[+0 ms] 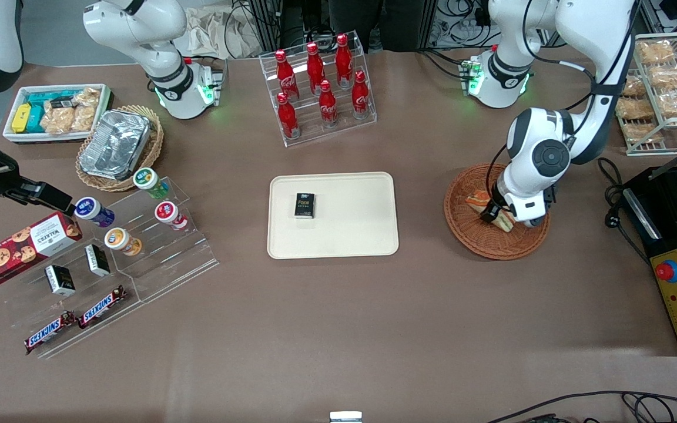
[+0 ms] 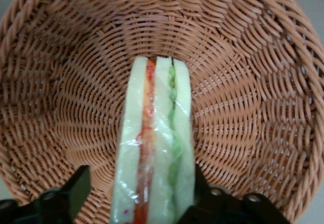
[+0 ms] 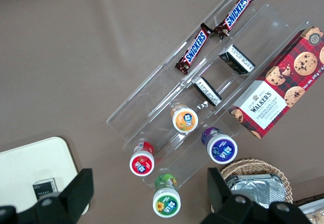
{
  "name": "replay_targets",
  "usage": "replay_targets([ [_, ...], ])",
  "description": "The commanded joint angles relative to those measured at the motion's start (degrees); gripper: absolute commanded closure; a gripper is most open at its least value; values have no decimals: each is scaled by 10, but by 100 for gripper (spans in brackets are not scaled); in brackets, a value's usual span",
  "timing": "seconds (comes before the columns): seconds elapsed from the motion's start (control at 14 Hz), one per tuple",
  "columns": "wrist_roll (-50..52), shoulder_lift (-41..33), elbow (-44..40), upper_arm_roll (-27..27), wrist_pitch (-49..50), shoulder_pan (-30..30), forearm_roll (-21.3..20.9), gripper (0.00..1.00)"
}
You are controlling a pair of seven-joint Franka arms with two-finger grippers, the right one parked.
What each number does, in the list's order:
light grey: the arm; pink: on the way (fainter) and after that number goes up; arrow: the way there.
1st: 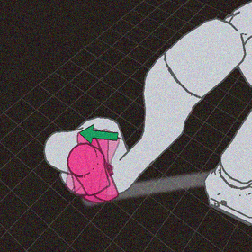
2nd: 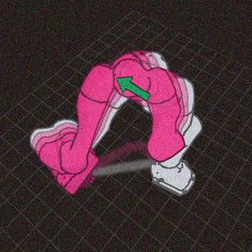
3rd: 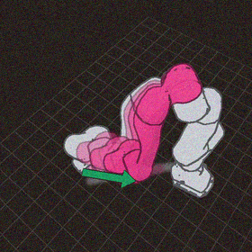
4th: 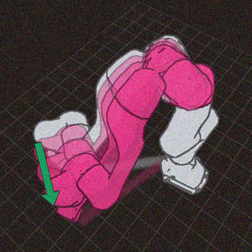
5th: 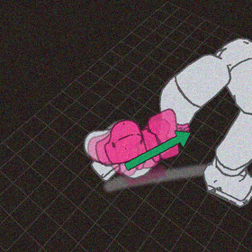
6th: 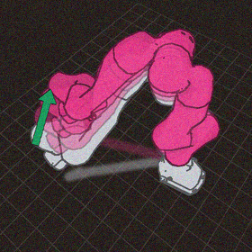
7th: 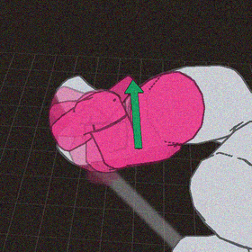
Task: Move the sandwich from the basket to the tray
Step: 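Close the left gripper on the wrapped sandwich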
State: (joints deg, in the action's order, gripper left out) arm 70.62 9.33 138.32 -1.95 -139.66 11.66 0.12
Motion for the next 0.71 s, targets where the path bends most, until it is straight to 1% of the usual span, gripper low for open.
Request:
replay_targets([
  [0.0, 17, 2, 0, -1, -9, 4, -10, 100],
  [0.21, 3, -32, -16, 0, 13, 1, -11, 100],
  [0.29, -5, -48, -32, 0, 48, 1, -10, 100],
  [0.43, -45, -64, -104, -1, 151, 3, -9, 100],
  [0.64, -114, -64, -252, -16, 361, 3, 1, 100],
])
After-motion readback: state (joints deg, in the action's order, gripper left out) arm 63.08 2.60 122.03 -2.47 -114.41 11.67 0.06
